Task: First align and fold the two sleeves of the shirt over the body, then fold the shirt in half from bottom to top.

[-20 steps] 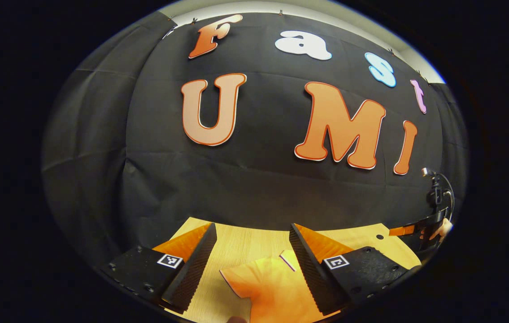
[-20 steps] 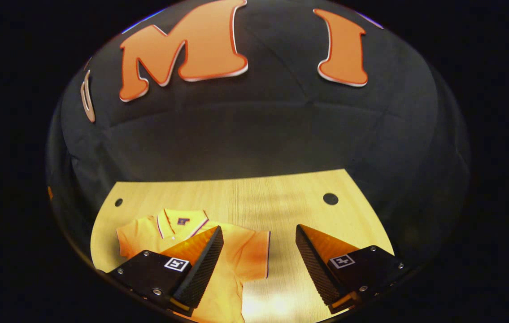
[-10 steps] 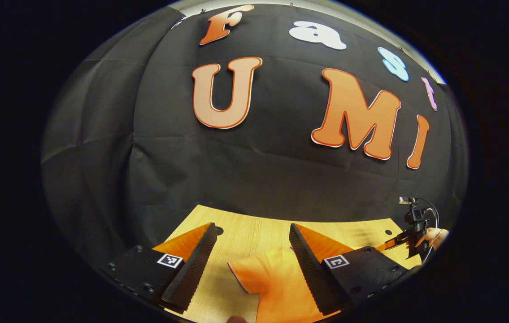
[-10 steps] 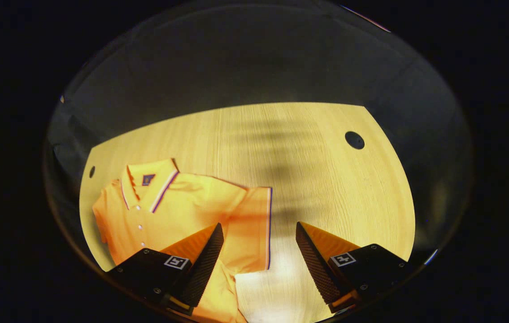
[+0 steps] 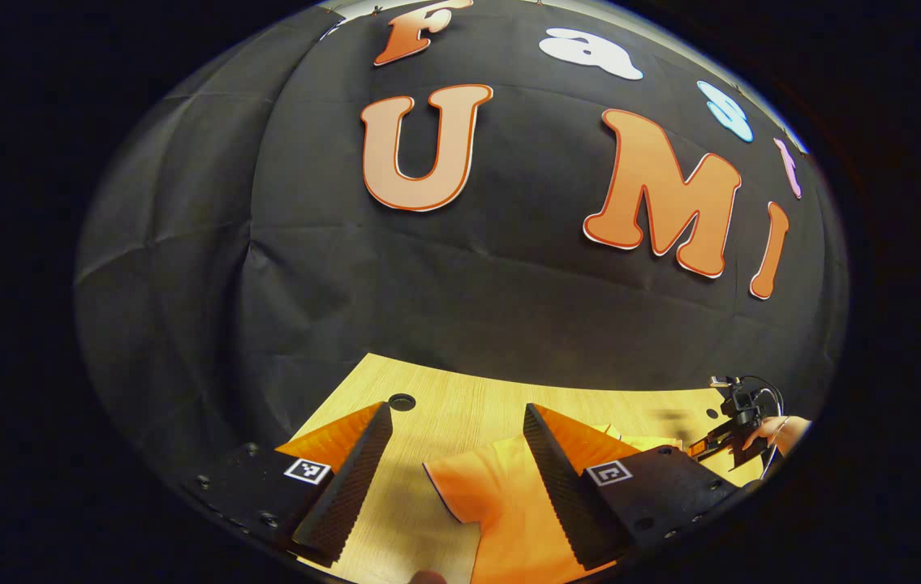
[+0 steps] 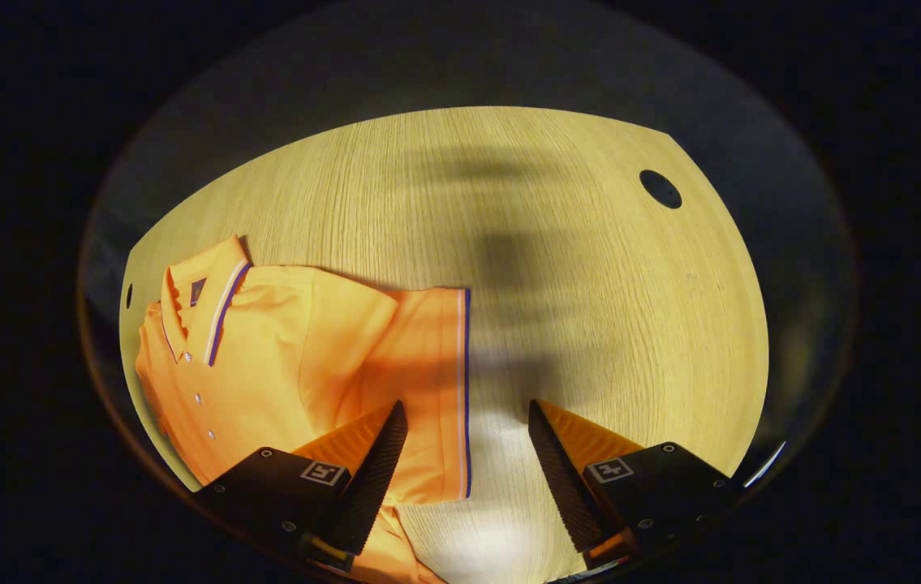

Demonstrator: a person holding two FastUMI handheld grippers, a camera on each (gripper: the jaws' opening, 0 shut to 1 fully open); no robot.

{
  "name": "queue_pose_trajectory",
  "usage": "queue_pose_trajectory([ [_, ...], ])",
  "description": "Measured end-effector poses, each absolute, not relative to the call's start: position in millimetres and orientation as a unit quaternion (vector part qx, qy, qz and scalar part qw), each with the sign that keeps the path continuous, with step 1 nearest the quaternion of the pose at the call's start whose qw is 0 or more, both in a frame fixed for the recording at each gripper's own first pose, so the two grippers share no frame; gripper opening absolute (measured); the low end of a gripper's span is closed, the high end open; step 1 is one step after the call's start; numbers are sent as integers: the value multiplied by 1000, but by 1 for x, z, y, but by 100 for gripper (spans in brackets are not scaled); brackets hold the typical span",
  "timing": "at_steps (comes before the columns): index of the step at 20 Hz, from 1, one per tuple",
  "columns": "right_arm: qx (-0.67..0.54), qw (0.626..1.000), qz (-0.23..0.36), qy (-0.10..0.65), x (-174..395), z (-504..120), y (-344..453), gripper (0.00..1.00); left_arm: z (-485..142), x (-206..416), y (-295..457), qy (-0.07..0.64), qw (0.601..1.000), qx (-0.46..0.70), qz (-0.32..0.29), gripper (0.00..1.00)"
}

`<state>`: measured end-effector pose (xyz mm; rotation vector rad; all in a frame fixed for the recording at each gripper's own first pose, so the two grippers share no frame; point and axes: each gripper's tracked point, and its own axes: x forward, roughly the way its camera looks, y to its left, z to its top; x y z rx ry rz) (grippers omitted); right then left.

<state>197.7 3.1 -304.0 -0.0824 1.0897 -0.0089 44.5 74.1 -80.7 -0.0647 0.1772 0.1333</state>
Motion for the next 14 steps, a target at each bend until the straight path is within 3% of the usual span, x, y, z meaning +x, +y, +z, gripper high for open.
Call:
queue_pose_trajectory([
  [9, -45, 857, 12, 513, 197, -305, 18, 65, -92, 48, 74, 102, 991, -62, 66, 98],
  [10, -47, 857, 14, 513, 196, -305, 21, 55, -94, 48, 73, 104, 990, -64, 67, 98],
  [11, -45, 856, 11, 514, 196, -305, 23, 53, -94, 48, 73, 105, 990, -63, 68, 98],
  [12, -42, 857, 12, 514, 197, -306, 24, 35, -94, 48, 73, 105, 990, -62, 68, 98],
  [13, -34, 856, 5, 517, 195, -304, 26, 31, -93, 48, 73, 104, 990, -61, 69, 98],
  [14, -37, 856, 7, 516, 196, -306, 25, 10, -91, 47, 72, 102, 991, -61, 67, 98],
])
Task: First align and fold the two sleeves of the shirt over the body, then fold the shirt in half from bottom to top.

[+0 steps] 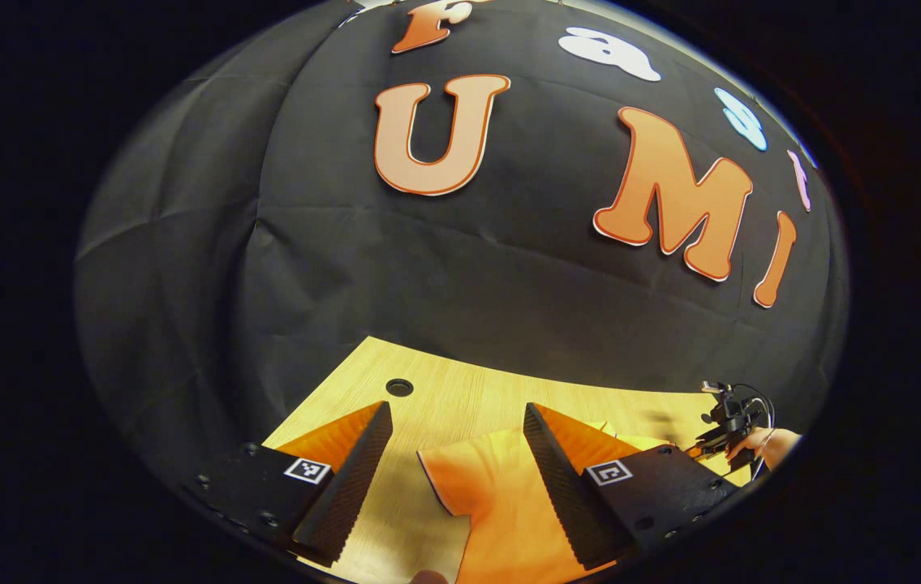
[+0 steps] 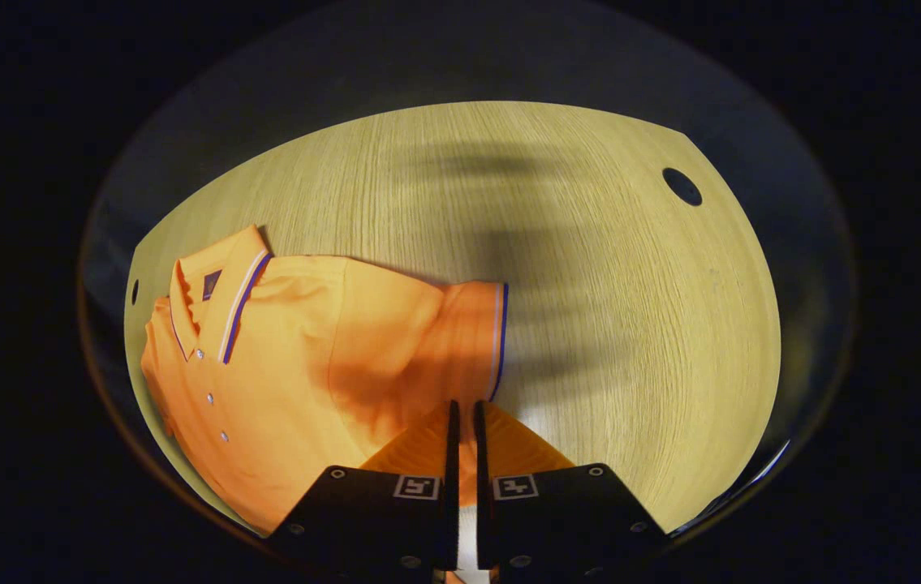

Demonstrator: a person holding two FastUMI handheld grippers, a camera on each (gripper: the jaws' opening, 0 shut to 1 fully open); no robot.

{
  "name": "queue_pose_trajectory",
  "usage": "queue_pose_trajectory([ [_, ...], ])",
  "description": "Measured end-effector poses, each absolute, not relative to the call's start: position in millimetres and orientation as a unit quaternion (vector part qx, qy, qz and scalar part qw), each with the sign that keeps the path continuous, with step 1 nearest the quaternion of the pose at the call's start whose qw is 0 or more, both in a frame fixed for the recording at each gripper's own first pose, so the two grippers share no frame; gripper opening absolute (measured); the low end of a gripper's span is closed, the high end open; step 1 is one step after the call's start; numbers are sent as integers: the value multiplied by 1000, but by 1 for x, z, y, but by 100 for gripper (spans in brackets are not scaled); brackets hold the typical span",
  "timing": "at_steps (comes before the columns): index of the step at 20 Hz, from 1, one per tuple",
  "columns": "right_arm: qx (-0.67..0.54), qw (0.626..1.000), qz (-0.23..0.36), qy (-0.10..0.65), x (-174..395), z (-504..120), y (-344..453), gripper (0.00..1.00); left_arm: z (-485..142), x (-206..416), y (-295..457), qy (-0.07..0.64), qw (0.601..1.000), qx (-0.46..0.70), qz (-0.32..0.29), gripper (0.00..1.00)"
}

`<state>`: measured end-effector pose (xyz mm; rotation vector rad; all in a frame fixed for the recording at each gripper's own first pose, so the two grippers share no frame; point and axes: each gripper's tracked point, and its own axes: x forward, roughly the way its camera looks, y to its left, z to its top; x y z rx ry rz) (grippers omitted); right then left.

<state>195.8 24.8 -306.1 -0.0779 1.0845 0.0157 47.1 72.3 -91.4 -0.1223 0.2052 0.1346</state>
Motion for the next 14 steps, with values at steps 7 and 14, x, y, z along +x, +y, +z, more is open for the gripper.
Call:
queue_pose_trajectory([
  [7, -13, 866, 3, 500, 194, -303, 24, 0, -86, 43, 71, 95, 992, -54, 57, 98],
  [14, -3, 885, 10, 465, 187, -267, 45, 0, -81, 30, 83, 88, 994, -48, 40, 98],
])
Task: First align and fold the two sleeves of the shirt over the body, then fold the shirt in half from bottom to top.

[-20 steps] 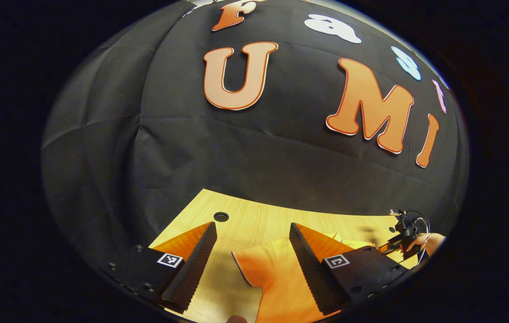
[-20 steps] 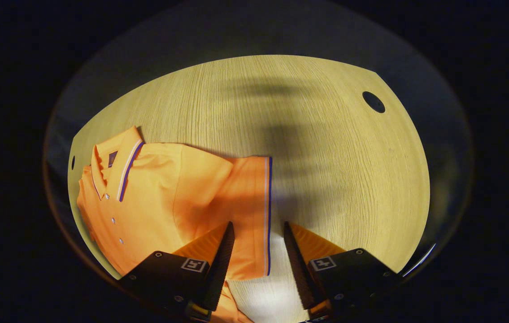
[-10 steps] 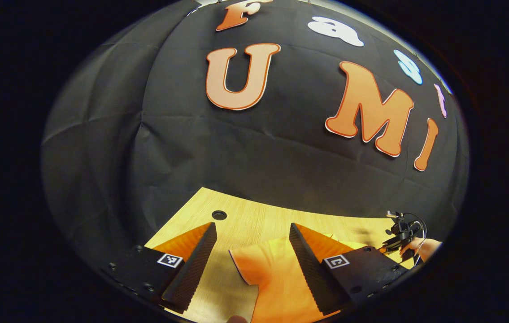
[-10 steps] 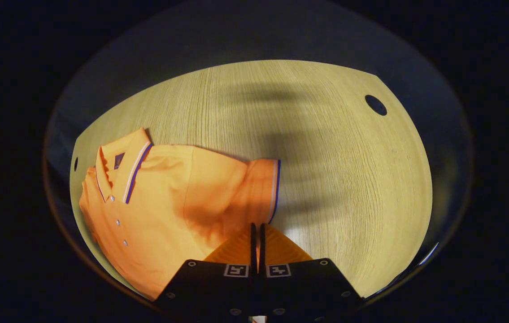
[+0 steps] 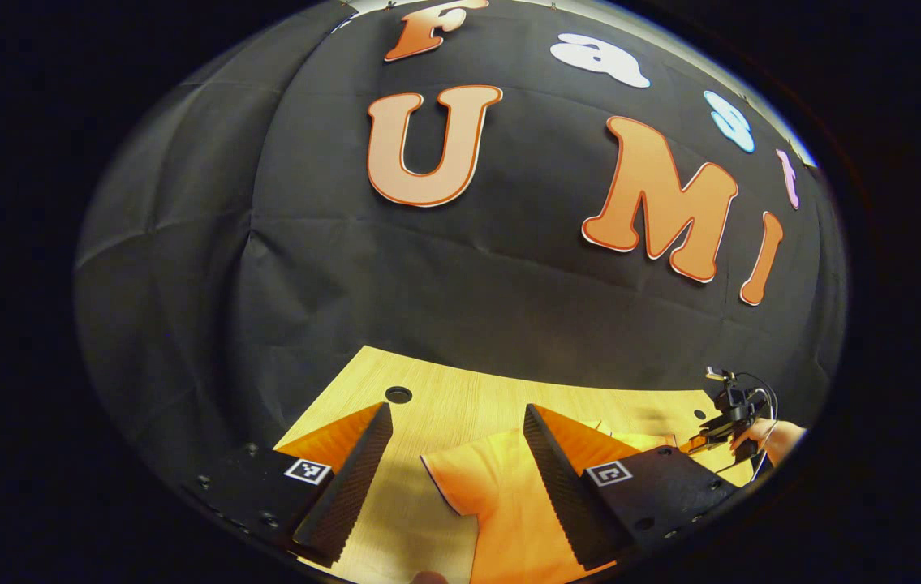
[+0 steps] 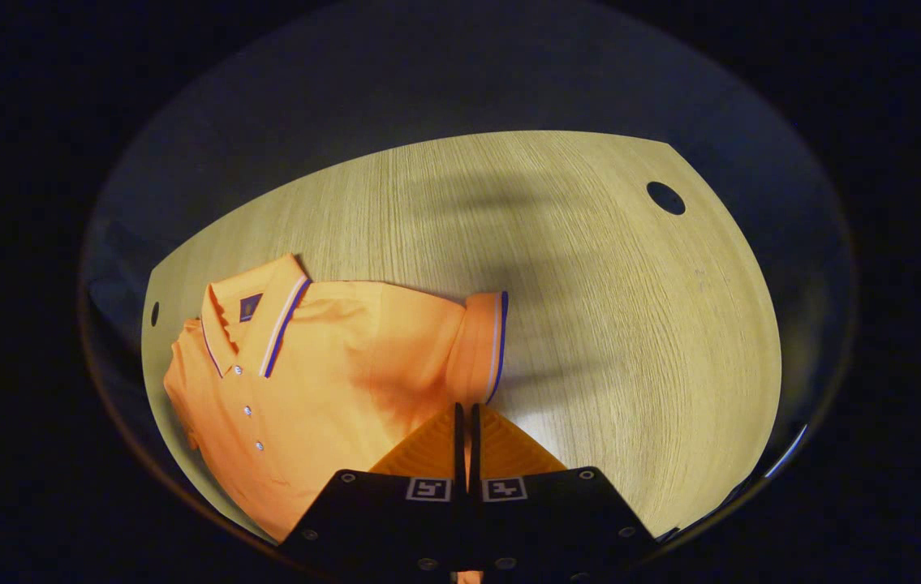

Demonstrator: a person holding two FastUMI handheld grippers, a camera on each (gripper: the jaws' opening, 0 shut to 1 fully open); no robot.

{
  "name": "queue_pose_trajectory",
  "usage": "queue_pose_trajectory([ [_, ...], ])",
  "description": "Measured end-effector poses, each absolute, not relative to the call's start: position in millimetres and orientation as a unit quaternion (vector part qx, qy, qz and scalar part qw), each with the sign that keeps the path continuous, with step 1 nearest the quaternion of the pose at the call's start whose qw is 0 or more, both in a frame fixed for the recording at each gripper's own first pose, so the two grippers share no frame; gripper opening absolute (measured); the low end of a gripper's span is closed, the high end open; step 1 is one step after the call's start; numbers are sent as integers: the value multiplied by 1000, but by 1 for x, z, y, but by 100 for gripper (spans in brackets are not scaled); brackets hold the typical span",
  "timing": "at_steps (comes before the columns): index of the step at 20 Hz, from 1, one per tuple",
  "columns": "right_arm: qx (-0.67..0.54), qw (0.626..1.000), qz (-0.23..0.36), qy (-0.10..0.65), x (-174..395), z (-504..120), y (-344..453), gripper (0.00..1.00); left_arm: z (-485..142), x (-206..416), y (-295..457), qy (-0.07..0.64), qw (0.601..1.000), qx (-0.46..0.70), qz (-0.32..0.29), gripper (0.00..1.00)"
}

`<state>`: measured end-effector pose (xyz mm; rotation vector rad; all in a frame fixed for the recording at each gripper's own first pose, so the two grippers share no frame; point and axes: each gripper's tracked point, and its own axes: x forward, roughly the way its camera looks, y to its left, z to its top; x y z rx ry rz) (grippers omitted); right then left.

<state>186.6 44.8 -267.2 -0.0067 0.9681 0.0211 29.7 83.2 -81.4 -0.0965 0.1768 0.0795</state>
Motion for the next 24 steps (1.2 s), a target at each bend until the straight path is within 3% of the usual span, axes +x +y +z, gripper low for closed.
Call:
queue_pose_trajectory([
  [10, -36, 902, 73, 424, 156, -218, 114, 0, -76, 29, 84, 84, 995, -56, 3, 98],
  [18, -73, 880, 178, 435, 121, -228, 205, 0, -80, 21, 96, 89, 994, -65, -2, 98],
  [24, -76, 868, 193, 451, 112, -241, 233, 2, -90, 16, 106, 99, 992, -74, 5, 98],
])
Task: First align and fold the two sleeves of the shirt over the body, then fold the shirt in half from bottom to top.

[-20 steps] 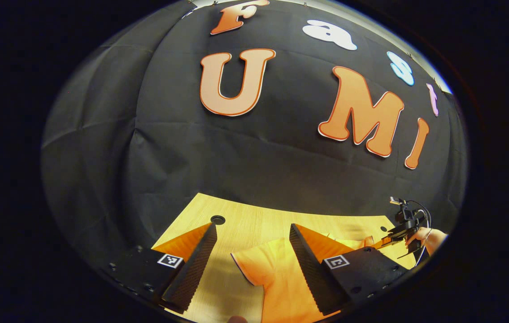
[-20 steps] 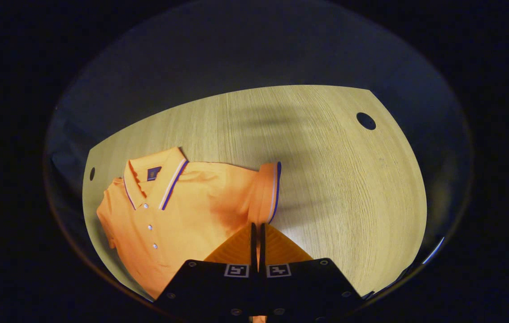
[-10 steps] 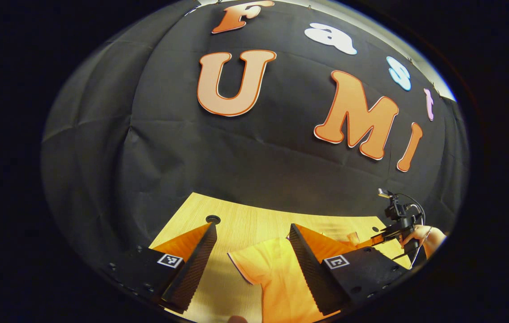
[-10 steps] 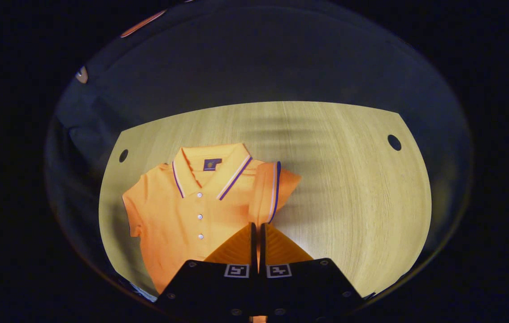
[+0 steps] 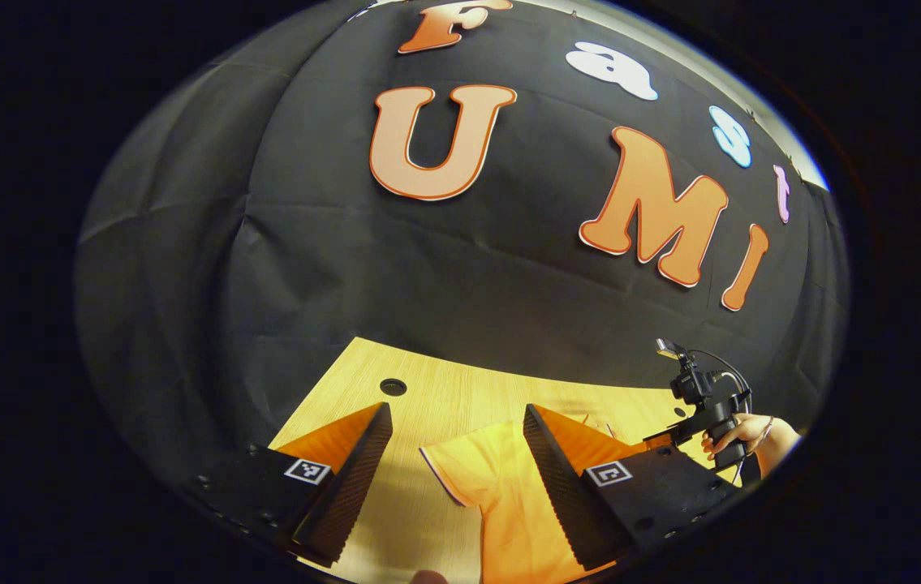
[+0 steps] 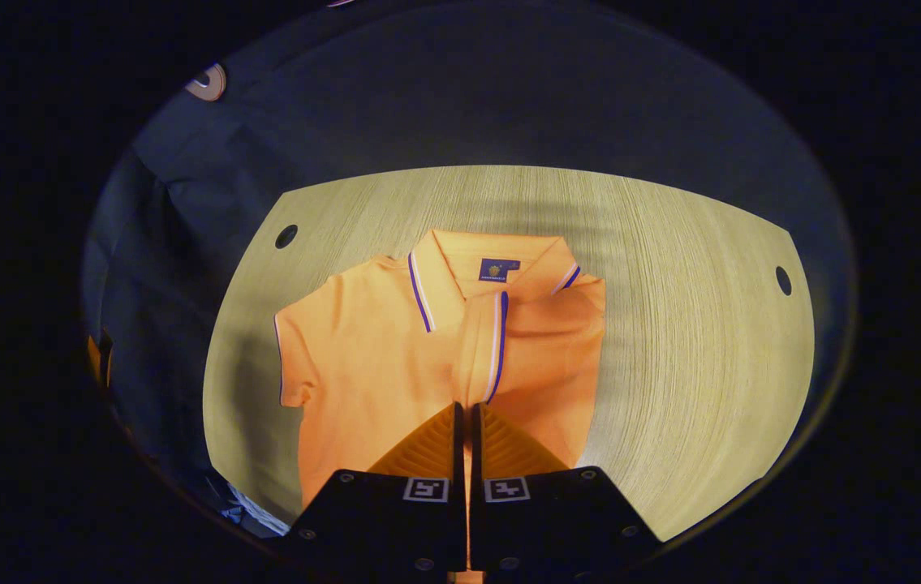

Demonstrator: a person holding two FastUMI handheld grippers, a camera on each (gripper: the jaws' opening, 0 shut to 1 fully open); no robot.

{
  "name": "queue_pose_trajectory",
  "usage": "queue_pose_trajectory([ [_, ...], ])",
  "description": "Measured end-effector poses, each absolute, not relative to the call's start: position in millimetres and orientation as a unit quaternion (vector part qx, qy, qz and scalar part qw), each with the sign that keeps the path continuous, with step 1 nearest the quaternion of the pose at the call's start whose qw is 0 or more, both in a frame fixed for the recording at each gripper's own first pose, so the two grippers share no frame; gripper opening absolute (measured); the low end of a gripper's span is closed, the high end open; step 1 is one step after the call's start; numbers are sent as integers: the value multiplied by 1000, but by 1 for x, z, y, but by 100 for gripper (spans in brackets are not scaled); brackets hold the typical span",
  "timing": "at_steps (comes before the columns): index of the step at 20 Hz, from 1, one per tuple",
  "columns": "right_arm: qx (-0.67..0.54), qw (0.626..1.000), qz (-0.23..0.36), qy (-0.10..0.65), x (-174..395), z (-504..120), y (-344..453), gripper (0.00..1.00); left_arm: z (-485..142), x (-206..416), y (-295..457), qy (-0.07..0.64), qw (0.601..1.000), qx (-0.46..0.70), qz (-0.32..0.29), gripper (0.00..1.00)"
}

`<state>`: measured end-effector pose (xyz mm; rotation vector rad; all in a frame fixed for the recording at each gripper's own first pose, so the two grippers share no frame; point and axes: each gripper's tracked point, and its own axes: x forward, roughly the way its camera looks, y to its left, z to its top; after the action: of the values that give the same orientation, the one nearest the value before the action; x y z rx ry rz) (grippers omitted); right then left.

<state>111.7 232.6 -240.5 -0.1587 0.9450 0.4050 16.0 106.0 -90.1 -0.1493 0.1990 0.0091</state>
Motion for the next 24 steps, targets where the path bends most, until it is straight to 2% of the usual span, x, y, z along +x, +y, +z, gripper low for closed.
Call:
queue_pose_trajectory([
  [3, -31, 849, 243, 468, 95, -240, 266, 6, -96, 18, 105, 104, 991, -82, 5, 98],
  [4, -25, 847, 260, 463, 93, -236, 275, 22, -99, 18, 105, 107, 991, -84, 6, 98],
  [5, -21, 847, 267, 459, 92, -235, 280, 22, -101, 19, 105, 110, 990, -89, 6, 98],
  [6, -19, 847, 270, 457, 91, -235, 283, 32, -104, 20, 103, 114, 989, -94, 5, 100],
  [7, -21, 850, 268, 453, 93, -234, 281, 45, -107, 22, 100, 119, 988, -102, 4, 98],
  [8, -28, 853, 264, 449, 96, -234, 276, 65, -111, 23, 99, 125, 986, -109, 5, 98],
  [9, -37, 857, 257, 445, 98, -234, 269, 77, -118, 26, 97, 134, 984, -115, 6, 96],
  [10, -40, 861, 251, 441, 101, -235, 263, 99, -125, 29, 97, 145, 982, -121, 10, 98],
  [16, -24, 888, 242, 391, 109, -207, 229, 99, -178, 51, 81, 243, 954, -171, 31, 98],
  [19, -16, 896, 251, 367, 105, -185, 212, 99, -208, 59, 69, 311, 930, -193, 45, 98],
  [24, -12, 895, 280, 346, 83, -159, 182, 99, -246, 72, 76, 382, 893, -222, 87, 98],
])
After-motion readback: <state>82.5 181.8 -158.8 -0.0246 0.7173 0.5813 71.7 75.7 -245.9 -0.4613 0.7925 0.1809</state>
